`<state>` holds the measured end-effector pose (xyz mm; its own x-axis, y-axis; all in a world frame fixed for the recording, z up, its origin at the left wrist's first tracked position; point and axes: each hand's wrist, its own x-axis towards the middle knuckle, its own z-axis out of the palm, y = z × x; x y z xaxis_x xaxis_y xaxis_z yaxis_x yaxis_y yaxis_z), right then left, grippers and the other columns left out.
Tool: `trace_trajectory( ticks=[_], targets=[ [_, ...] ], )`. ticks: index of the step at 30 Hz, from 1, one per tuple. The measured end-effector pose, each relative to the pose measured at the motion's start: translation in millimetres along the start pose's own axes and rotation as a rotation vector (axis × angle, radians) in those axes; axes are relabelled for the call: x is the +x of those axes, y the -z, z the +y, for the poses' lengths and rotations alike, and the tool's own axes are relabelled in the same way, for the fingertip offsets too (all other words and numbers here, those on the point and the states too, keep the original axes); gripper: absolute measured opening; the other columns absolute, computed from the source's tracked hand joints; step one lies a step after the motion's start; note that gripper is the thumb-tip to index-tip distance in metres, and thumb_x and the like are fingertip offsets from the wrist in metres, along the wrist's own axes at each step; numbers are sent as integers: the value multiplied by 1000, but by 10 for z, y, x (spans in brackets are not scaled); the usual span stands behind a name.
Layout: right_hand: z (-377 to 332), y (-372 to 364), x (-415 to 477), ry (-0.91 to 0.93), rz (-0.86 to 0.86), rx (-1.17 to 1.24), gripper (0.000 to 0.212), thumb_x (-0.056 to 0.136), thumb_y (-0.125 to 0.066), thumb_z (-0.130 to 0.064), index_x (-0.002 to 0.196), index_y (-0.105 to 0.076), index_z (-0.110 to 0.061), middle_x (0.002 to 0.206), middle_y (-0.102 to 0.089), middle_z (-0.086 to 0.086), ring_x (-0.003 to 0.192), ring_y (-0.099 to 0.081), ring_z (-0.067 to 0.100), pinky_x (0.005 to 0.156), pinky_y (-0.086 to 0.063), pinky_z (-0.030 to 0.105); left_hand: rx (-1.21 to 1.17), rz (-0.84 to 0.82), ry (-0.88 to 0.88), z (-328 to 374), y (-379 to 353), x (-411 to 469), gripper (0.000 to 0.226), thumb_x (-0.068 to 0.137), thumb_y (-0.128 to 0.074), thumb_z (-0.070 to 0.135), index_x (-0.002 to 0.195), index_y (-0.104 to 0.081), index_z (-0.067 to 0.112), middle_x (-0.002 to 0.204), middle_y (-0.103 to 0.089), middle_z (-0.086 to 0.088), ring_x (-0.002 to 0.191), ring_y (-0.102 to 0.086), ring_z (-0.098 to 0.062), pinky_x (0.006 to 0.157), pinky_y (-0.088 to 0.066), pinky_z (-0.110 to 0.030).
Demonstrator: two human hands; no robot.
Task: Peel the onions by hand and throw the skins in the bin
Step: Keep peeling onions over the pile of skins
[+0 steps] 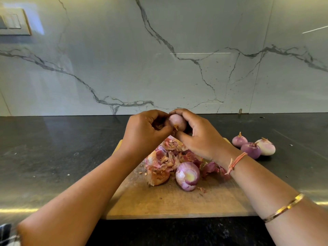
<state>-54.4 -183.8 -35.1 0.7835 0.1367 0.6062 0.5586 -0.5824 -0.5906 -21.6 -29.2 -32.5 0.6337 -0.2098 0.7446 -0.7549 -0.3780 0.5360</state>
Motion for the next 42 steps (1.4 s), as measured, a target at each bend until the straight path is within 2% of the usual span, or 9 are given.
trace_trajectory(
  ticks=[4,11,16,20,28,34,36,39,42],
  targets=[
    [-51,-18,-13,20,-21,15,37,86,-68,-8,120,-56,-15,107,-62,-6,94,-60,4,80,-49,15,22,75,0,-23,24,38,12,83,-65,7,89,-73,14,68,-64,14,66,-61,-9,60,-51,-26],
    [-29,8,-4,-20,36,72,39,87,-69,-15,124,-55,-15,114,-64,-1,105,-62,10,93,-52,32,-204,-7,98,24,9,5,18,87,-62,9,93,-69,25,85,-71,10,78,-69,-4,73,-58,-26],
    [1,-2,-9,-14,16,20,51,89,-67,-11,136,-49,-16,126,-61,0,114,-58,8,97,-47,21,-199,-76,91,50,20,-10,18,83,-68,20,87,-64,37,80,-70,17,75,-67,3,69,-54,-16],
    [24,-15,-8,9,-2,-38,54,88,-66,-7,138,-48,-15,130,-59,2,118,-56,11,99,-47,24,-151,-75,93,27,33,-1,12,78,-68,31,89,-69,28,77,-70,13,70,-67,0,65,-56,-19],
    [18,-25,-16,56,6,-60,48,85,-68,-3,129,-56,-15,120,-65,0,110,-61,11,94,-49,26,-60,-52,79,-8,23,18,10,83,-68,17,91,-69,23,75,-68,11,67,-64,-4,63,-56,-23],
    [-7,-20,-19,34,-3,-3,47,85,-69,-6,129,-55,-15,121,-63,-3,111,-59,8,94,-48,19,-78,2,89,-29,23,42,18,83,-62,5,84,-67,22,73,-69,1,68,-67,-21,67,-57,-43],
    [9,-15,-17,4,5,16,47,86,-68,-6,130,-54,-17,120,-61,-4,111,-58,8,94,-47,18,-110,-4,114,-20,10,36,22,84,-61,5,83,-66,26,75,-69,3,70,-67,-19,69,-57,-41],
    [34,-13,0,-31,19,41,48,87,-65,-6,131,-52,-20,127,-57,0,117,-55,13,101,-46,28,-146,9,163,-25,-13,20,25,87,-58,5,82,-64,28,78,-70,5,71,-68,-14,72,-58,-39],
    [35,1,14,-50,43,80,45,87,-64,-3,125,-53,-24,122,-57,1,111,-58,15,96,-49,29,-172,3,190,-33,-21,10,18,89,-57,11,84,-67,26,78,-70,3,72,-68,-13,74,-59,-38]
  ],
)
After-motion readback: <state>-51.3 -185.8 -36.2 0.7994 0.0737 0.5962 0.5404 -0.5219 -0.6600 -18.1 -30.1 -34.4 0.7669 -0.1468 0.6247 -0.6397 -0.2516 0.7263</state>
